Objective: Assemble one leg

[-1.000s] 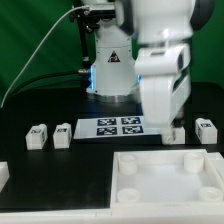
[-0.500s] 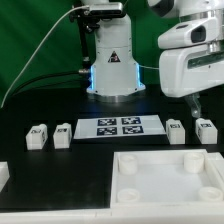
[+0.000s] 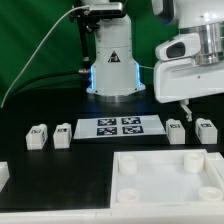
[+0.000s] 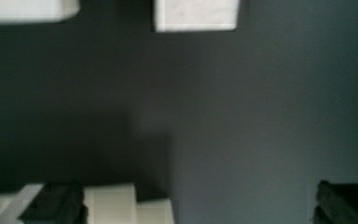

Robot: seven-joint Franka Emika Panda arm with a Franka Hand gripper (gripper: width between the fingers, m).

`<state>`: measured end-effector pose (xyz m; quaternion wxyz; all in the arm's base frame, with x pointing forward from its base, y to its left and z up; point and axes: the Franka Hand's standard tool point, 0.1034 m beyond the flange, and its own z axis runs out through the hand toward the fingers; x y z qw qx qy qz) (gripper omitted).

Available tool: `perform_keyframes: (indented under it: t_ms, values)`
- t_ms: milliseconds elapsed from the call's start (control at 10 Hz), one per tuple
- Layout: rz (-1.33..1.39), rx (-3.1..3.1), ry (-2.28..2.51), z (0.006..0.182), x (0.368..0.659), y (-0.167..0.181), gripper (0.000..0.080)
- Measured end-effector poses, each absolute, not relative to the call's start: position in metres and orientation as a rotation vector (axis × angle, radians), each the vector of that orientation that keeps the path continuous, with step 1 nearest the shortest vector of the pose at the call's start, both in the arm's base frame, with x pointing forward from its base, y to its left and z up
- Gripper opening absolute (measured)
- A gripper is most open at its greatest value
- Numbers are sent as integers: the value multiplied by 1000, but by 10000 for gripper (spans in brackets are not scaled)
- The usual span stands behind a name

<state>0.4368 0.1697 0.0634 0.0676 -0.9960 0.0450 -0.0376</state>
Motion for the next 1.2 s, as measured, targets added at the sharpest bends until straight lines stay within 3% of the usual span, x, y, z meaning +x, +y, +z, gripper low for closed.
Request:
perform_keyframes:
  t_ms: [400, 600, 1000, 1200]
  values:
    - [4, -3018, 101, 57, 431, 167, 649]
    - [396, -3019, 118, 60, 423, 176, 649]
    - [908, -2937, 91, 43, 410, 184, 649]
    - [1111, -2878, 91, 43, 404, 179, 649]
